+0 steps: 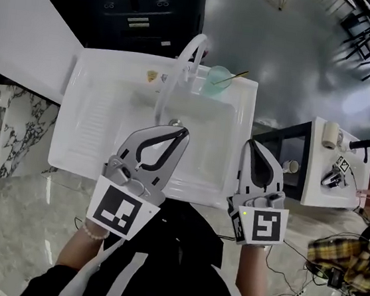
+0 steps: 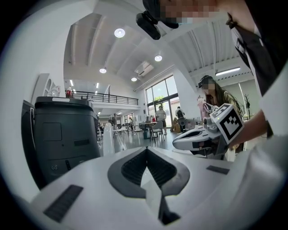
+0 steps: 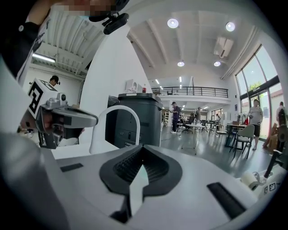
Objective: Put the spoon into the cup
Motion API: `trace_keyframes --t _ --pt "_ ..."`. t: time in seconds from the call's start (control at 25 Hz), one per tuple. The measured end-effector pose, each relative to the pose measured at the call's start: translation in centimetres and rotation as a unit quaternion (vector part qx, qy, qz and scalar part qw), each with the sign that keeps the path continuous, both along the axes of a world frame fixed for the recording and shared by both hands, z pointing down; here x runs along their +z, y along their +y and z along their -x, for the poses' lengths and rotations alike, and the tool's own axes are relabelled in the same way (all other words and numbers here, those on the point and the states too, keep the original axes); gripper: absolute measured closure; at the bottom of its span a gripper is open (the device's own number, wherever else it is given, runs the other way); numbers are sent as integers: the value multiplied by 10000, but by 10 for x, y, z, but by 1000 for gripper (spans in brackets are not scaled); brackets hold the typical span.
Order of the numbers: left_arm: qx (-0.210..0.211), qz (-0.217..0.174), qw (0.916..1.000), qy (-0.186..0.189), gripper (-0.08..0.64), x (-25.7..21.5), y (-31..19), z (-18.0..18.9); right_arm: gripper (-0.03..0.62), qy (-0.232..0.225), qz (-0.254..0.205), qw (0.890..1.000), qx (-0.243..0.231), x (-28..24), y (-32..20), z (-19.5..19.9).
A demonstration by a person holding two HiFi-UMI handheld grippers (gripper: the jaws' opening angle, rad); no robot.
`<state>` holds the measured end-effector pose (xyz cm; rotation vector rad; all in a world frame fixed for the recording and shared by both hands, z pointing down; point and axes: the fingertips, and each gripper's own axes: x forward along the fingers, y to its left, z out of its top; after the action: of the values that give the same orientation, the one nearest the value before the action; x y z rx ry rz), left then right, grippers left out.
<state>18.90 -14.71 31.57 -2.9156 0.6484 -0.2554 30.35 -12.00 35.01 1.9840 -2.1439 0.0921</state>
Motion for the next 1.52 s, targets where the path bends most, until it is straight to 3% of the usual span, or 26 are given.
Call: trace_keyframes --t 0.36,1.52 --pt "-12 32 10000 -17 563 1 0 -2 591 24 -219 9996 -155 -11 -7 12" --pt "-61 152 9999 16 563 3 0 -3 591 41 -61 9996 -264 -5 -6 17"
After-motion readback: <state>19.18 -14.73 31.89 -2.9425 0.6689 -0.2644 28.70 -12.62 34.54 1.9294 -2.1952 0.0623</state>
